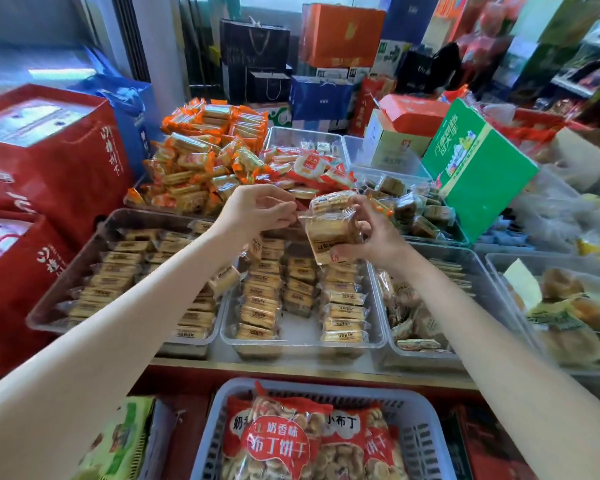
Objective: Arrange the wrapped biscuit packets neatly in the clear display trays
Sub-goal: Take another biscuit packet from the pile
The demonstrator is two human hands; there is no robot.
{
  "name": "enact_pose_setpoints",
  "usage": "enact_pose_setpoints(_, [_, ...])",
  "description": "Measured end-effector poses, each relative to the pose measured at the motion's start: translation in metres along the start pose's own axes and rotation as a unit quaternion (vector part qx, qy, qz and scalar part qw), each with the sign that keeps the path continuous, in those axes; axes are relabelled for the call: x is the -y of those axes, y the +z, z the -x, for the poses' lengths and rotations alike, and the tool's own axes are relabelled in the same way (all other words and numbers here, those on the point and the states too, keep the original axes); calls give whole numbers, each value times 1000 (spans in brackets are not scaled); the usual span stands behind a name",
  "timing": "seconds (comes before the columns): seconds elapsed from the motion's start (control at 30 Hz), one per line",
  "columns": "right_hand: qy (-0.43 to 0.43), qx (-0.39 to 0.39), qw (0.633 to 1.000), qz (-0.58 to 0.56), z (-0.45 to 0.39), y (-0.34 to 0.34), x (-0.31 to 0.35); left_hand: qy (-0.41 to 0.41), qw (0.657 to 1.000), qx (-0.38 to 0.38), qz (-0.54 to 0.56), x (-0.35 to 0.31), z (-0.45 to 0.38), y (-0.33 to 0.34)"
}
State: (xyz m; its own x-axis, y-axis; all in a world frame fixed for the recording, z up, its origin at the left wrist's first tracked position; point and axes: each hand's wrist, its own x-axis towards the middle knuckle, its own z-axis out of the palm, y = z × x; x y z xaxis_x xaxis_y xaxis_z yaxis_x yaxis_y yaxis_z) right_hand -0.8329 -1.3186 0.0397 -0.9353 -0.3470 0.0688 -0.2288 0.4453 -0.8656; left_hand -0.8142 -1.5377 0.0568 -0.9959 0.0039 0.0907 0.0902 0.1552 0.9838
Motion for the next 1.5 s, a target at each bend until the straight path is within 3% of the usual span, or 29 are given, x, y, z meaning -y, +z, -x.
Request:
enact_pose_setpoints(0.1, [-11,19,1000,-11,6,-5,11,62,989,-2,-132,-13,-3,5])
enact_pose_setpoints(0.3, [-29,23,998,49,9,-14,23,137,957,-32,-252,-33,1,8])
enact_pose_setpoints(0.43, [-27,65,993,97,13,-19,29,217,882,6,-419,-33,5,1])
enact_pose_setpoints(0.5, [-27,85,989,118,16,-21,34,222,870,35,-440,-29,6,-6])
enact_pose_setpoints(0.83, [-3,82,995,56,20,-23,28,74,968,79,-226,-15,4,-8])
enact_pose_setpoints(0.93, [-1,94,994,50,20,-25,31,64,979,83,-175,-21,5,4])
enact_pose_setpoints(1.07, [-8,107,994,32,20,-25,37,101,983,-2,-156,-28,4,17])
enact_pose_setpoints(1.2, [-13,106,993,44,16,-29,35,29,997,18,-74,-26,2,10])
enact_pose_setpoints(1.27, [-9,102,993,64,14,-28,30,23,993,49,-104,-25,2,5])
enact_pose_setpoints(1.4, [-16,85,992,95,11,-22,27,-8,965,195,-177,-29,10,9])
enact_pose_setpoints(1.5, [-39,47,994,89,8,-14,31,24,936,192,-293,-20,8,20])
